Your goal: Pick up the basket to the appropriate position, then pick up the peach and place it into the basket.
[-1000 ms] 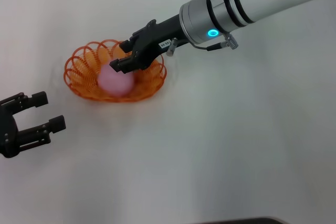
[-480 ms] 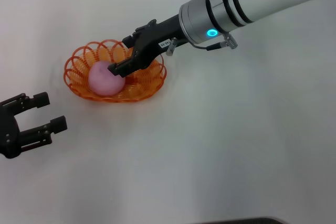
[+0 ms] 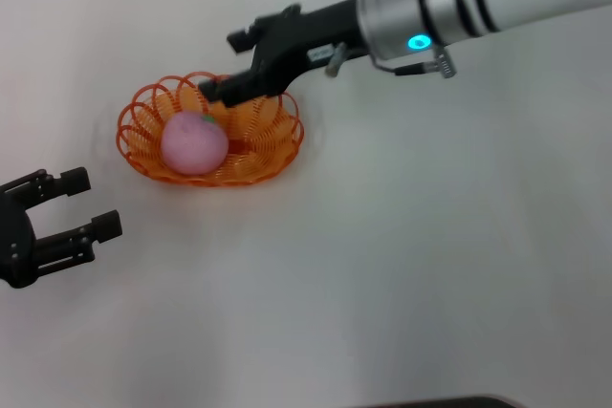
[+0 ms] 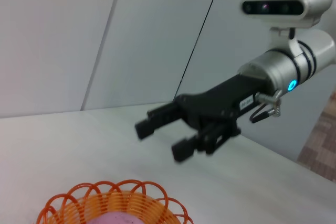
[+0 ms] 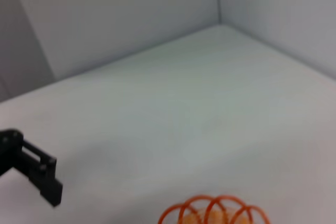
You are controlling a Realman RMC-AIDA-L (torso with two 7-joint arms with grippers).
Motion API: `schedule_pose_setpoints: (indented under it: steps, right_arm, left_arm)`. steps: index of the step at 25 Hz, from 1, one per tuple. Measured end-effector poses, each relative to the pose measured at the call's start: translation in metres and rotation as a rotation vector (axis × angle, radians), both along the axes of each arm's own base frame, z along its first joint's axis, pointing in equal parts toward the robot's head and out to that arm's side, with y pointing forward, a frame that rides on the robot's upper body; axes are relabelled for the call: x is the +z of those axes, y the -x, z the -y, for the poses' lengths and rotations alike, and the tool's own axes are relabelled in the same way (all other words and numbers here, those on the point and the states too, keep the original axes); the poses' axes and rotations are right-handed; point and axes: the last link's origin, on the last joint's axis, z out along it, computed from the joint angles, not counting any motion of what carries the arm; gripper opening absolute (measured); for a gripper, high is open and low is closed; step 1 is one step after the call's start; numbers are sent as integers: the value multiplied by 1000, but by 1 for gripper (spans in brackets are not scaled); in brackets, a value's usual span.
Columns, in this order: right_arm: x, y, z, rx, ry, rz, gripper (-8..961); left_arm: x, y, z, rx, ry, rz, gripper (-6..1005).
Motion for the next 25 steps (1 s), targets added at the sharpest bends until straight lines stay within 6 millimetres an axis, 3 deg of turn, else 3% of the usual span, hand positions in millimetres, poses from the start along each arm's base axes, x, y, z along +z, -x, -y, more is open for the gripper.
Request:
schedule_pose_setpoints:
  steps: [7,15,25]
  right_arm:
    - [34,-27,17,1,-48,-187,863]
    - [64,-85,55,33,-111,-374,859]
    - [68,-156,102,32,-211,-325,858]
  left_arm:
    - [0,0,0,1,-1,-2,798]
    - [-1,2,0,9,-7,-3,798]
    - [-7,4,-2,21,-20,-1,797]
